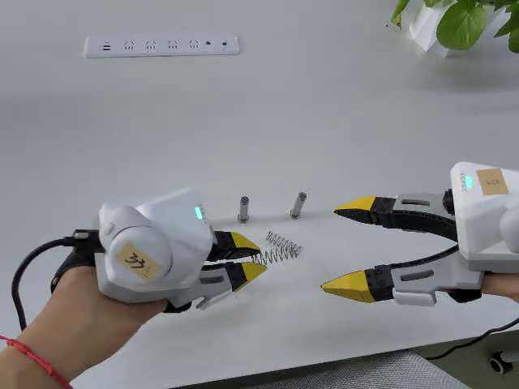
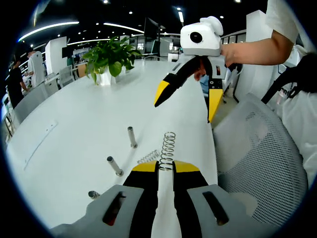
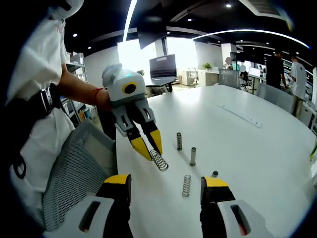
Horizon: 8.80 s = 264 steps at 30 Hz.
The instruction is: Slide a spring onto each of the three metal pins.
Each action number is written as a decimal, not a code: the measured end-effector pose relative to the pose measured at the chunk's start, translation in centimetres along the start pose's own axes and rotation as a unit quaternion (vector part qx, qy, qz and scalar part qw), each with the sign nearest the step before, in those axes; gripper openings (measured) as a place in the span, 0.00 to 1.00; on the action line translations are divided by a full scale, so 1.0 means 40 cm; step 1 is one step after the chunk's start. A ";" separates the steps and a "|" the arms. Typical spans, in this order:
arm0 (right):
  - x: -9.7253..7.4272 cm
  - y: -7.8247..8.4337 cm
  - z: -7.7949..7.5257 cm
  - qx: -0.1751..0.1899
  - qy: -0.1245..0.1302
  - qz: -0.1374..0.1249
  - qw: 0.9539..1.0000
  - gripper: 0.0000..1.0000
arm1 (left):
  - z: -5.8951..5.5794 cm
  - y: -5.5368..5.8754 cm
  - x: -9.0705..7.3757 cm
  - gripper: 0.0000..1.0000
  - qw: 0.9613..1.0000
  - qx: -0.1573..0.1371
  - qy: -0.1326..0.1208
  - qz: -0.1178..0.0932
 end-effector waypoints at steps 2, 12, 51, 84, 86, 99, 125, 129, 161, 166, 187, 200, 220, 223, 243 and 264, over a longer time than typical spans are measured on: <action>0.002 -0.011 0.006 -0.009 -0.008 0.002 1.000 0.49 | 0.002 -0.013 -0.010 0.07 1.000 0.000 -0.003 -0.008; 0.020 -0.068 0.029 -0.049 -0.043 0.005 0.998 0.35 | -0.014 -0.070 -0.048 0.07 0.999 0.022 -0.003 -0.039; 0.020 -0.123 0.071 -0.079 -0.085 0.025 0.993 0.06 | -0.038 -0.087 -0.070 0.07 0.997 0.030 0.012 -0.064; 0.022 -0.170 0.095 -0.107 -0.097 0.026 0.989 0.06 | -0.051 -0.089 -0.069 0.06 0.997 0.032 0.025 -0.069; 0.021 -0.172 0.096 -0.107 -0.097 0.027 0.989 0.06 | -0.051 -0.090 -0.069 0.06 0.997 0.032 0.026 -0.070; 0.026 -0.190 0.104 -0.119 -0.104 0.038 0.987 0.06 | -0.055 -0.094 -0.067 0.06 0.996 0.031 0.023 -0.077; 0.037 -0.226 0.104 -0.168 -0.133 0.107 0.971 0.11 | -0.046 -0.099 -0.082 0.06 0.993 0.004 0.000 -0.121; 0.041 -0.232 0.099 -0.187 -0.143 0.133 0.963 0.13 | -0.043 -0.106 -0.084 0.06 0.992 0.004 -0.003 -0.127; 0.067 -0.239 0.095 -0.246 -0.188 0.212 0.927 0.07 | -0.038 -0.112 -0.093 0.06 0.991 0.007 -0.014 -0.136; 0.070 -0.238 0.098 -0.251 -0.188 0.220 0.924 0.07 | -0.039 -0.110 -0.094 0.06 0.991 0.007 -0.015 -0.135; 0.086 -0.231 0.094 -0.262 -0.187 0.240 0.916 0.06 | -0.036 -0.092 -0.090 0.06 0.991 0.002 -0.016 -0.129; 0.102 -0.228 0.092 -0.258 -0.186 0.240 0.917 0.06 | -0.032 -0.074 -0.095 0.08 0.992 -0.002 -0.020 -0.127; 0.113 -0.259 0.020 -0.242 -0.118 0.233 0.935 0.06 | 0.001 0.011 -0.151 0.23 0.992 -0.025 -0.065 -0.103; 0.115 -0.259 0.007 -0.241 -0.107 0.236 0.935 0.06 | 0.011 0.027 -0.164 0.27 0.992 -0.030 -0.074 -0.100; 0.186 -0.242 -0.093 -0.219 -0.055 0.265 0.937 0.06 | 0.065 0.124 -0.227 0.75 0.984 -0.075 -0.122 -0.107; 0.275 -0.170 -0.142 -0.200 -0.063 0.310 0.927 0.06 | 0.076 0.145 -0.226 0.93 0.979 -0.093 -0.125 -0.131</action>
Point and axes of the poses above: the centre of the closed fingertips' face, and the gripper's own axes: x roughly forward along the fingers, z roughly to its left, y roughly out of its underside, the point moved 5 cm from there along -x, roughly backward along the fingers, and after that the axes turned 4 degrees about x, right-handed, at the moved point
